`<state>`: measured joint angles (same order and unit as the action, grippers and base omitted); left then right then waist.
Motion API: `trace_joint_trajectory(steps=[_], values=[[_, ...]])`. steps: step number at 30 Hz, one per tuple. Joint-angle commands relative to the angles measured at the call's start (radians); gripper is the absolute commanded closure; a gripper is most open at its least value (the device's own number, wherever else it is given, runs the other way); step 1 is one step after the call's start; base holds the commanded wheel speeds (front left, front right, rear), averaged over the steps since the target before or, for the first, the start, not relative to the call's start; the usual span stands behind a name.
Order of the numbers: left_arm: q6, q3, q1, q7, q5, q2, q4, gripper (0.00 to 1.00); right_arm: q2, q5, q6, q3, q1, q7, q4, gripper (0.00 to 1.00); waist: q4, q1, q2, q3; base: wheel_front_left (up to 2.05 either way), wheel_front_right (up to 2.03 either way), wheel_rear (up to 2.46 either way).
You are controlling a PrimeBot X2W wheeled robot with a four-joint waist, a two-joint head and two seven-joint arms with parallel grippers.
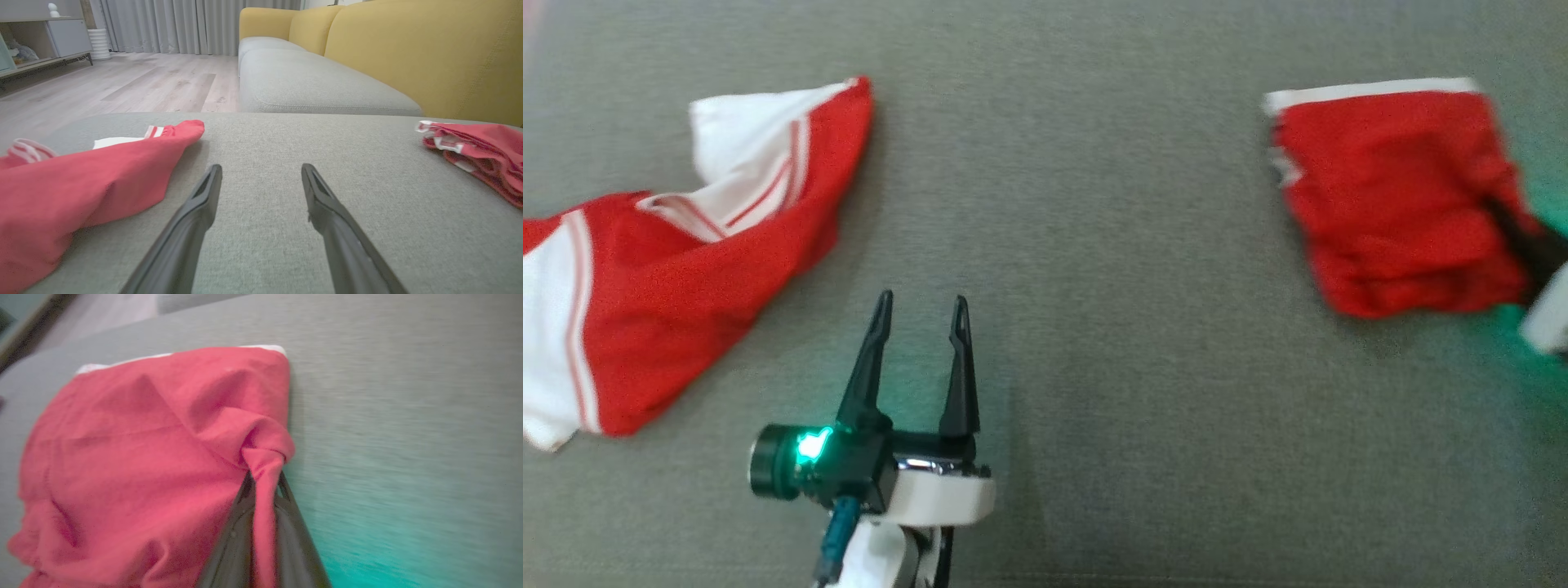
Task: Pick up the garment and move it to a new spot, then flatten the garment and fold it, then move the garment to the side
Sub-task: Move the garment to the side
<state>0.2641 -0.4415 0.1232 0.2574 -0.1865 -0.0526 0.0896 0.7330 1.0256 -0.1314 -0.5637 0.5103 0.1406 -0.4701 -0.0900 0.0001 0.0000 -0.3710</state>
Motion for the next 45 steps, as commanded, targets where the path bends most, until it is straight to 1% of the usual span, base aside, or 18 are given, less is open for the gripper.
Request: trace_joint_trajectory(steps=[1,6,9,12,13,14,16,17,18,19,22,23,26,32,34,39,43,45], values=[[-0.003,0.041,0.039,0.004,0.002,0.002,-0.033,0.00,0.100,-0.025,0.001,-0.003,0.005,-0.002,0.007,1.00,0.039,-0.0001,0.0000,-0.036,0.00,0.00,0.00],[-0.015,0.035,0.087,0.004,0.012,0.002,-0.037,0.00,0.261,-0.042,0.001,0.022,0.006,0.001,-0.024,1.00,0.086,-0.0001,0.0000,-0.103,0.00,0.00,0.00],[-0.027,0.011,0.126,0.004,0.015,0.002,-0.040,0.00,0.353,-0.046,0.001,0.054,-0.012,-0.020,-0.073,1.00,0.098,-0.0001,0.0000,-0.145,0.00,0.00,0.00],[-0.032,-0.019,0.165,0.004,0.014,0.002,-0.045,0.00,0.421,-0.051,0.001,0.090,-0.023,-0.054,-0.127,1.00,0.103,-0.0001,0.0000,-0.180,0.00,0.00,0.00],[-0.032,-0.019,0.165,0.004,0.014,0.002,-0.045,0.00,0.421,-0.051,0.001,0.090,-0.023,-0.054,-0.127,1.00,0.103,-0.0001,0.0000,-0.180,0.00,0.00,0.00],[-0.030,-0.035,0.187,0.004,0.009,0.002,-0.049,0.00,0.455,-0.063,0.001,0.113,-0.025,-0.082,-0.160,1.00,0.104,-0.0001,0.0000,-0.199,0.00,0.00,0.00],[-0.028,-0.041,0.196,0.004,0.008,0.002,-0.051,0.00,0.465,-0.066,0.001,0.128,-0.024,-0.096,-0.175,1.00,0.104,-0.0001,0.0000,-0.205,0.00,0.00,0.00],[-0.026,-0.046,0.204,0.004,0.005,0.002,-0.052,0.00,0.471,-0.072,0.001,0.143,-0.021,-0.110,-0.193,0.93,0.105,-0.0001,0.0000,-0.210,0.00,0.00,0.00],[-0.025,-0.049,0.210,0.004,0.003,0.002,-0.053,0.00,0.472,-0.079,0.001,0.154,-0.019,-0.122,-0.207,0.57,0.106,-0.0001,0.0000,-0.211,0.00,0.00,0.00],[-0.023,-0.052,0.215,0.004,0.000,0.002,-0.051,0.00,0.469,-0.088,0.001,0.166,-0.015,-0.133,-0.224,0.00,0.106,-0.0001,0.0000,-0.208,0.00,0.00,0.00],[-0.023,-0.058,0.218,0.004,-0.011,0.002,-0.039,0.00,0.443,-0.169,0.001,0.191,0.009,-0.194,-0.272,0.00,0.102,-0.0001,0.0000,-0.176,0.00,0.00,0.00],[-0.020,-0.053,0.210,0.004,-0.012,0.002,-0.029,0.00,0.393,-0.227,0.001,0.202,0.032,-0.239,-0.283,0.00,0.098,-0.0001,0.0000,-0.136,0.00,0.00,0.00],[-0.011,-0.037,0.186,0.004,-0.015,0.002,-0.010,0.00,0.281,-0.292,0.001,0.204,0.046,-0.309,-0.259,0.00,0.085,-0.0001,0.0000,-0.054,0.00,0.00,0.00],[0.011,0.022,0.101,0.004,-0.012,0.002,0.036,0.00,0.001,-0.406,0.001,0.188,-0.041,-0.390,-0.140,0.00,0.059,-0.0001,0.0000,0.139,0.00,0.00,0.00],[0.007,0.037,0.066,0.004,-0.003,0.002,0.058,0.00,-0.103,-0.445,0.001,0.224,-0.107,-0.400,-0.112,0.00,0.044,-0.0001,0.0000,0.211,0.00,0.00,0.00],[-0.005,0.075,-0.016,0.004,0.015,0.002,0.106,0.00,-0.364,-0.599,0.001,0.383,-0.317,-0.402,0.065,0.00,0.014,-0.0001,0.0000,0.357,0.00,0.00,0.00],[-0.018,0.110,-0.063,0.004,0.034,0.002,0.117,0.00,-0.522,-0.761,0.001,0.460,-0.459,-0.402,0.221,0.00,0.012,-0.0001,0.0000,0.409,0.00,0.00,0.00],[-0.024,0.127,-0.086,0.004,0.040,0.002,0.119,0.00,-0.575,-0.825,0.001,0.471,-0.515,-0.402,0.281,0.00,0.014,-0.0001,0.0000,0.428,0.00,0.00,0.00]])
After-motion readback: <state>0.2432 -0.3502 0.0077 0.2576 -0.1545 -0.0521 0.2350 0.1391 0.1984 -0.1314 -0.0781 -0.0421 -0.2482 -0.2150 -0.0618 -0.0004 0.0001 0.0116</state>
